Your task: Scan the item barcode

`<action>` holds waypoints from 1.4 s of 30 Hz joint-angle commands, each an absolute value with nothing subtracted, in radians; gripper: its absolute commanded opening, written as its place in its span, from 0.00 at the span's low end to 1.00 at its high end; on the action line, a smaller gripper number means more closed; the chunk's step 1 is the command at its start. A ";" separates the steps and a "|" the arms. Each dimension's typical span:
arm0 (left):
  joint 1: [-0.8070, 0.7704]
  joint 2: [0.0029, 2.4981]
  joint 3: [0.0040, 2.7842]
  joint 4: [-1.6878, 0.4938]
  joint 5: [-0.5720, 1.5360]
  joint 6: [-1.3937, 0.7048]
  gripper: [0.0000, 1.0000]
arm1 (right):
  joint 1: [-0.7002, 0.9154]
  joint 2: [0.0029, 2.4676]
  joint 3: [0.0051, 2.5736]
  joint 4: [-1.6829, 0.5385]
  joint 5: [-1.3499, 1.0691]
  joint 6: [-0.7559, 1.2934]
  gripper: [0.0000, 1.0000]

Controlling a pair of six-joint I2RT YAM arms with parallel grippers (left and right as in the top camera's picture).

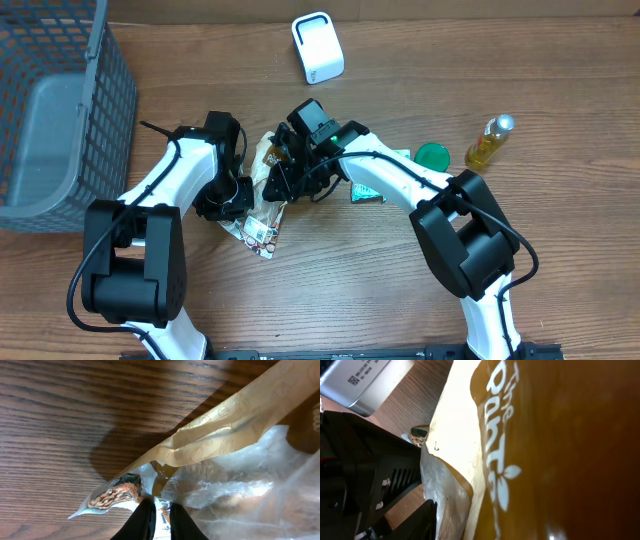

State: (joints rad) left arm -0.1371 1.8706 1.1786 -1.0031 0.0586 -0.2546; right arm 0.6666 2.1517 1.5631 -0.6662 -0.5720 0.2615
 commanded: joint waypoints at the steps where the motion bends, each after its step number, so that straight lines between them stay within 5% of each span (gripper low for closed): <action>1: -0.138 1.900 1.186 -0.990 0.059 -0.254 0.18 | 0.686 2.155 1.558 -0.659 -0.577 0.260 0.42; 9: -0.138 1.900 1.186 -0.991 0.059 -0.254 0.24 | 0.685 2.155 1.558 -0.659 -0.577 0.260 0.30; 13: -0.136 1.900 1.195 -1.001 0.059 -0.246 0.36 | 0.685 2.155 1.559 -0.659 -0.577 0.256 0.31; 25: -0.082 1.900 1.526 -1.221 -0.057 -0.247 0.37 | 0.678 2.067 1.560 -0.675 -0.540 0.123 0.30; 31: -0.033 1.900 1.730 -1.249 -0.062 -0.249 0.38 | 0.678 1.962 1.579 -0.704 -0.381 0.027 0.20; 34: -0.009 1.900 1.770 -1.226 -0.063 -0.250 0.52 | 0.678 1.910 1.605 -0.724 -0.302 -0.062 0.20; 37: 0.014 1.901 1.770 -1.203 -0.063 -0.250 1.00 | 0.678 1.862 1.625 -0.714 -0.190 -0.152 0.19; 42: 0.026 1.902 1.770 -1.203 -0.062 -0.250 1.00 | 0.678 1.813 1.646 -0.617 -0.020 -0.315 0.17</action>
State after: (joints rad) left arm 0.0223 1.8996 1.7523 -1.2049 -0.0505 -0.2546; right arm 0.6704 1.8725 1.6043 -0.6575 -0.1764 -0.1593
